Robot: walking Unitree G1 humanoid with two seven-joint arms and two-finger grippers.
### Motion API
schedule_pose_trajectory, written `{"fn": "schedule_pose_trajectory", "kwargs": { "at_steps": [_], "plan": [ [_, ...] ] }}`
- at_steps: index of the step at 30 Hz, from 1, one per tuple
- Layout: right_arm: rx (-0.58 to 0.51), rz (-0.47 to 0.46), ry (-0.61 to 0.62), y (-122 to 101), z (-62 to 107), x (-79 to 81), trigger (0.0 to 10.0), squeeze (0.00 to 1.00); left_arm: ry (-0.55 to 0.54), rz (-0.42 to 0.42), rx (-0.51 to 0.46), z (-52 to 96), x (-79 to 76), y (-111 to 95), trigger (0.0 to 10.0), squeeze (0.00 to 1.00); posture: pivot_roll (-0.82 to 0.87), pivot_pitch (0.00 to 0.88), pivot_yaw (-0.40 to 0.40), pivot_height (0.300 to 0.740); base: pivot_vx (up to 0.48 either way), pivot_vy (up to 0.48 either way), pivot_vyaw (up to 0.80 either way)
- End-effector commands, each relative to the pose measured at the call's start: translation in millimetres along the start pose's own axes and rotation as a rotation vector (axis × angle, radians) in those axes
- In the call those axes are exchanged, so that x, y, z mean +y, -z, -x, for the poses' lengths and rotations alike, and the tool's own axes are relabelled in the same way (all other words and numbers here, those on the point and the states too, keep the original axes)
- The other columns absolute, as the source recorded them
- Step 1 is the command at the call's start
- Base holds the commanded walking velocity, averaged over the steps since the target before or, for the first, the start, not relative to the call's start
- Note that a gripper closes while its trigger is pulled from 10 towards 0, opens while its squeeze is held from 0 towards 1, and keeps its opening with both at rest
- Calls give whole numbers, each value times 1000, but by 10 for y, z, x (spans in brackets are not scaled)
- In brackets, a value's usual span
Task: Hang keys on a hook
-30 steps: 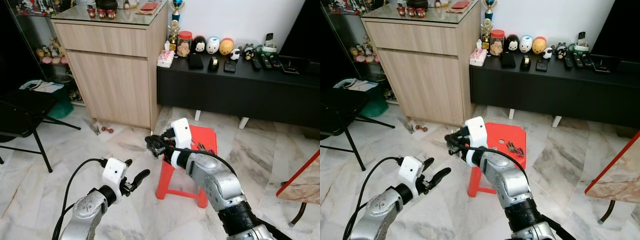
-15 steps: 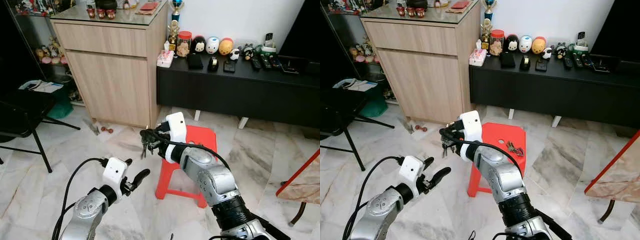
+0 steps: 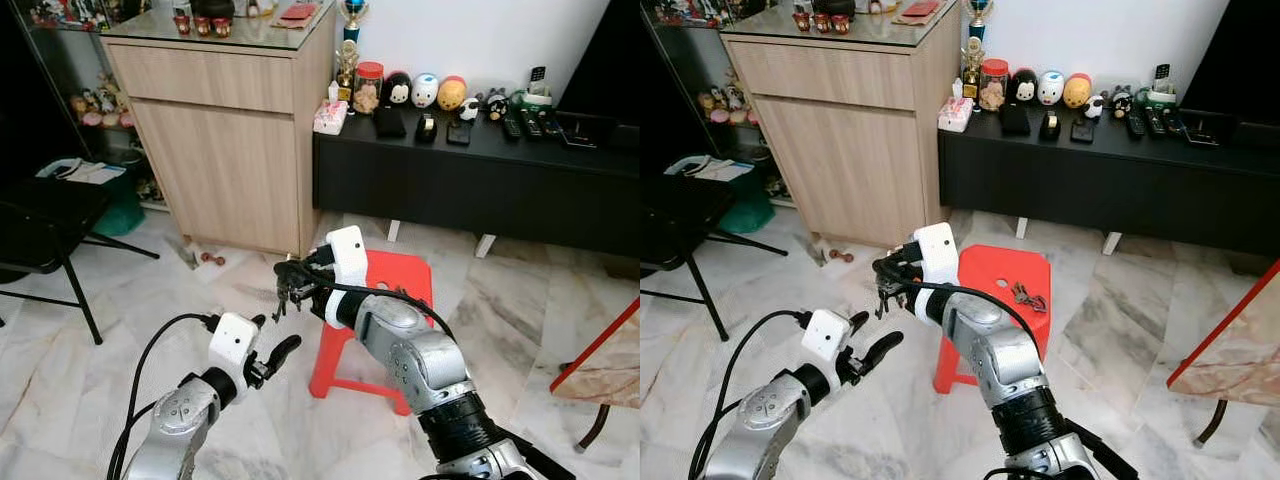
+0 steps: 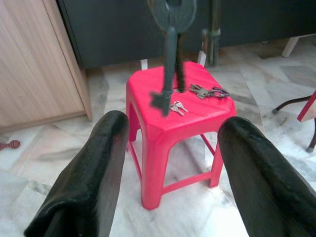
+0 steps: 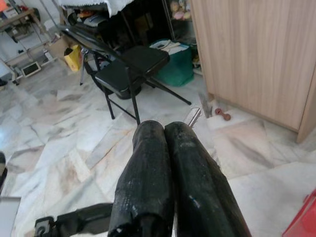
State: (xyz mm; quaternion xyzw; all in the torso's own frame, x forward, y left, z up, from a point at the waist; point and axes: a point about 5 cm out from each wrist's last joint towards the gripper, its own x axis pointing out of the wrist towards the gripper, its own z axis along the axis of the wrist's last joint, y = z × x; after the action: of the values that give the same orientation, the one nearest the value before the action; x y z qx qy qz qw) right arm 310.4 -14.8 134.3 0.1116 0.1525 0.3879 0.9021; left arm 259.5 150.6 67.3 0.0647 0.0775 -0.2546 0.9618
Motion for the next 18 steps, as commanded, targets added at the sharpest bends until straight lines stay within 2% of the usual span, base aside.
{"fn": "schedule_pose_trajectory", "kwargs": {
  "at_steps": [1, 17, 18],
  "plan": [
    [-10, 10, -21, -38, -8, 52, 10000, 0, 1, -7, -2, -25, -15, -4, 10000, 0, 5, 0, -74, 740, 0, 0, 0],
    [4, 3, -52, -10, -26, 143, 10000, 0, -26, -5, -13, -72, 4, -14, 10000, 0, 1, 0, -78, 740, 0, 0, 0],
    [6, 2, -52, -4, -25, 145, 10000, 0, -25, -3, -13, -73, 1, -12, 9412, 0, 1, 0, -78, 740, 0, 0, 0]
  ]
}}
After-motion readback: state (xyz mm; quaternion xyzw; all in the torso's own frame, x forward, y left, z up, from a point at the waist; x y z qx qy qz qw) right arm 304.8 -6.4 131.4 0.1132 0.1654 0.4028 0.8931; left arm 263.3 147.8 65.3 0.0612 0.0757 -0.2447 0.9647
